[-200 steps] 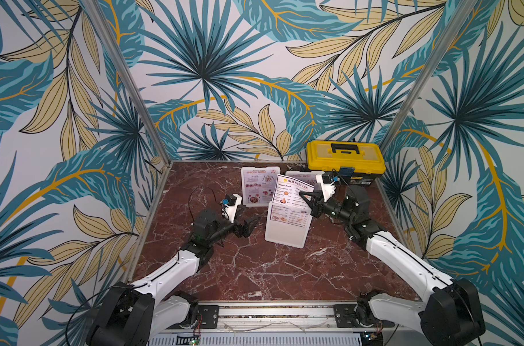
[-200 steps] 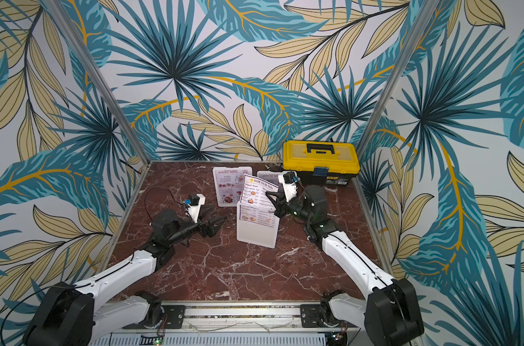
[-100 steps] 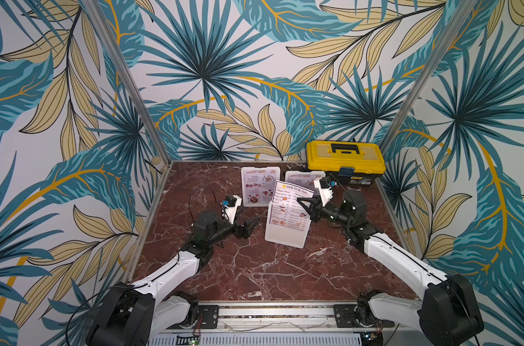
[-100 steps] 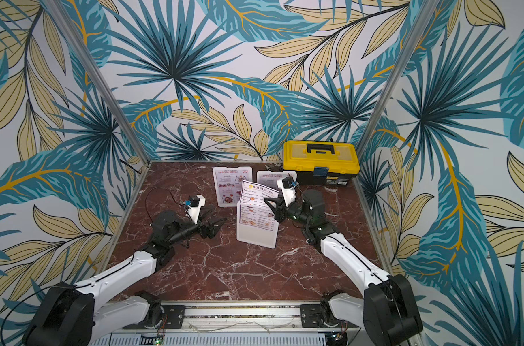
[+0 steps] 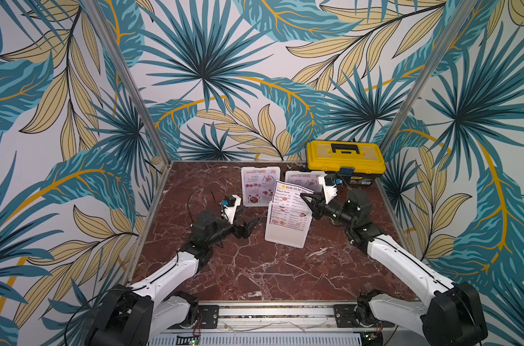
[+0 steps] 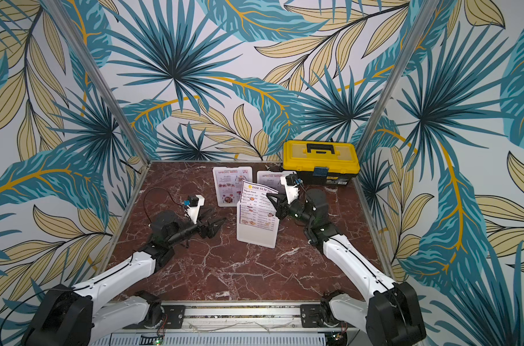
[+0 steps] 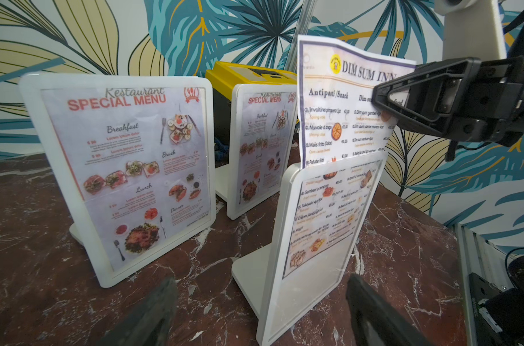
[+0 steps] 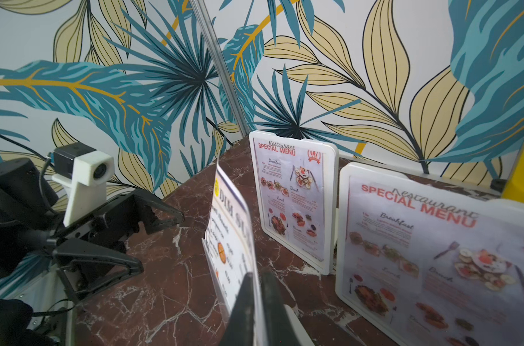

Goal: Insert the menus into the narrow rack
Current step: Insert the menu into the narrow rack.

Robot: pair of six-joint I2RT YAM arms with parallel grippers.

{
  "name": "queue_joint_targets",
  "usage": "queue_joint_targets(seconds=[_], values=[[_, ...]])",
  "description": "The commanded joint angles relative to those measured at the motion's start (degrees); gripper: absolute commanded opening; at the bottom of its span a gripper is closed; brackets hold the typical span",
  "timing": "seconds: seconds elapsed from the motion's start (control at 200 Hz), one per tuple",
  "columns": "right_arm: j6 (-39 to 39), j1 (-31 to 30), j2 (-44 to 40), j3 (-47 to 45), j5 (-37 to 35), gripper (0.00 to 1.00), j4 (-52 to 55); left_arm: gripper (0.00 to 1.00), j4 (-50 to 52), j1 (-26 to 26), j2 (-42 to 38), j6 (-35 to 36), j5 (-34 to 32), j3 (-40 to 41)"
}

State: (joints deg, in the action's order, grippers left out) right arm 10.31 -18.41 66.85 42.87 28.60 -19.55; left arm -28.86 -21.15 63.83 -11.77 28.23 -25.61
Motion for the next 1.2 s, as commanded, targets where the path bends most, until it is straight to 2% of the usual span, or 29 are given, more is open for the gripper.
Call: queue_joint_targets(seconds=[0.0,0.426,0.616,0.786,0.891,1.082,1.192], values=[[-0.3,0.0,-0.4,-0.7,1.3,0.02,-0.6,0.88,-0.5,0.5,-0.9,0.7,-0.2,0.9],[1.6,0.0,0.5,-6.6,2.3,0.01,-7.3,0.88,-0.5,0.5,0.0,0.8,-0.1,0.7],[1.8,0.0,-0.9,-5.1,1.4,0.25,-6.0,0.88,-0.5,0.5,-0.3,0.7,0.3,0.7],[1.3,0.0,-1.5,-2.6,1.5,0.28,-3.6,0.88,-0.4,0.5,-1.1,0.7,0.0,1.3],[1.0,0.0,-1.4,-2.0,2.0,0.24,-2.9,0.88,-0.5,0.4,-0.8,0.7,0.0,1.2],[0.0,0.0,-1.7,-2.7,2.7,0.07,-2.8,0.88,-0.5,0.5,-0.7,0.7,0.5,0.9],[-0.4,0.0,-1.4,-3.1,3.8,0.02,-2.5,0.88,-0.5,0.4,-1.1,0.6,0.5,1.3]])
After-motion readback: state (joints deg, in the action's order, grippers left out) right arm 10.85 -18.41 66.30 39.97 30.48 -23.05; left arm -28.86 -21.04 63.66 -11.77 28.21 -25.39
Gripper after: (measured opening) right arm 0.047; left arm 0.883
